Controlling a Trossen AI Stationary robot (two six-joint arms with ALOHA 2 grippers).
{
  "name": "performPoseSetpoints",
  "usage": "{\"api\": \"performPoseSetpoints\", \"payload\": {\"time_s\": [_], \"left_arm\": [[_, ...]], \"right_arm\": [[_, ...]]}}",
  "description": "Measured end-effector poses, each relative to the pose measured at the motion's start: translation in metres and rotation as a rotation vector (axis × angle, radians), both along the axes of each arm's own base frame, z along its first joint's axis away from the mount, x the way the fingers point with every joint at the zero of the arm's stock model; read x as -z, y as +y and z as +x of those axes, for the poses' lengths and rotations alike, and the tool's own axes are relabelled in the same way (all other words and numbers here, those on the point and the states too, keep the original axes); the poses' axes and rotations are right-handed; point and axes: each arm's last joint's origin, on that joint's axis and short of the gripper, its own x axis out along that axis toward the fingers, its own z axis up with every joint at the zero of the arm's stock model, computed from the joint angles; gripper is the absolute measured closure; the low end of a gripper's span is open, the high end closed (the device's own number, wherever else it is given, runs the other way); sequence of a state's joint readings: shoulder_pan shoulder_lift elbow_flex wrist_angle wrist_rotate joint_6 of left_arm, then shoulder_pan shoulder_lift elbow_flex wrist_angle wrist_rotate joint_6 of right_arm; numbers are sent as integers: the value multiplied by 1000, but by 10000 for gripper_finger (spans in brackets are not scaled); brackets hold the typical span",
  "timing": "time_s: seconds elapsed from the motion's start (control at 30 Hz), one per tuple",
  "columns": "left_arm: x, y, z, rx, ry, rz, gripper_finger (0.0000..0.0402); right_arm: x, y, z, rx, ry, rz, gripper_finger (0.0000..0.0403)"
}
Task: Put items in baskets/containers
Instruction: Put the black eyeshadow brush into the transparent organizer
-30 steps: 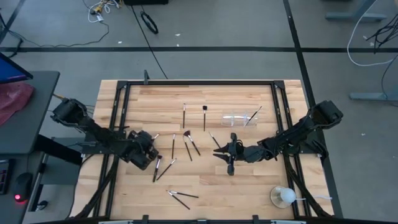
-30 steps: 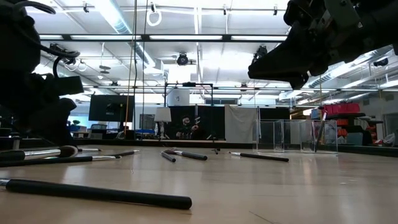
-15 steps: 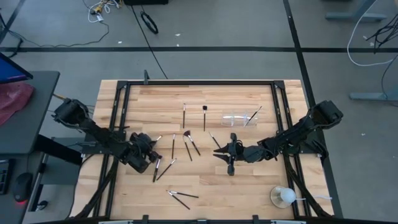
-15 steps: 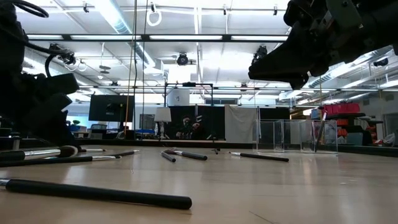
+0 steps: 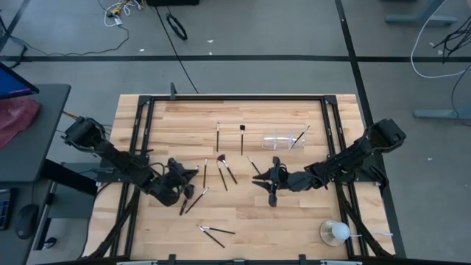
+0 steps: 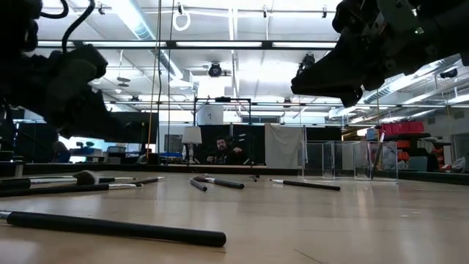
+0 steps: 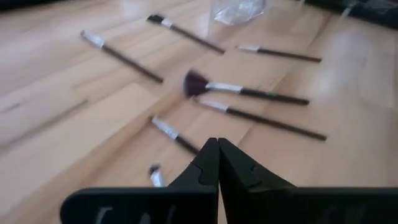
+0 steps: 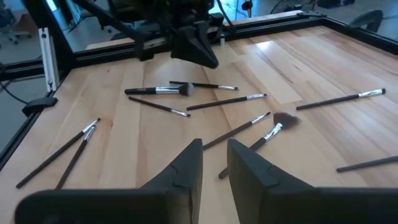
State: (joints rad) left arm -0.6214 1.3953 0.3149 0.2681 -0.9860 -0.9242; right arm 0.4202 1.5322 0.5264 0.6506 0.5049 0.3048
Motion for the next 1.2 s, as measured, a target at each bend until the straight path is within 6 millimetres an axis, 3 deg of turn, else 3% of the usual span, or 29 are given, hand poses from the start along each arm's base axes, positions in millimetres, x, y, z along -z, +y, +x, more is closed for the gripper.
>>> {"api": "performPoseSetpoints", "payload": {"time_s": [0.2, 0.43, 0.6, 0.97, 1.2], "left_arm": [[3, 4, 0, 15, 54, -6, 368], [16, 12, -13, -42, 200, -104, 260], [17, 12, -16, -64, 198, -80, 205], [17, 12, -17, -47, 219, -62, 217], [34, 11, -17, -79, 273, -56, 219]], "right_arm": [[0, 0, 0, 1, 0, 1, 328], [0, 0, 0, 2, -1, 3, 328], [0, 0, 0, 1, 0, 1, 328], [0, 0, 0, 1, 0, 0, 328], [0, 0, 0, 1, 0, 0, 328]]}}
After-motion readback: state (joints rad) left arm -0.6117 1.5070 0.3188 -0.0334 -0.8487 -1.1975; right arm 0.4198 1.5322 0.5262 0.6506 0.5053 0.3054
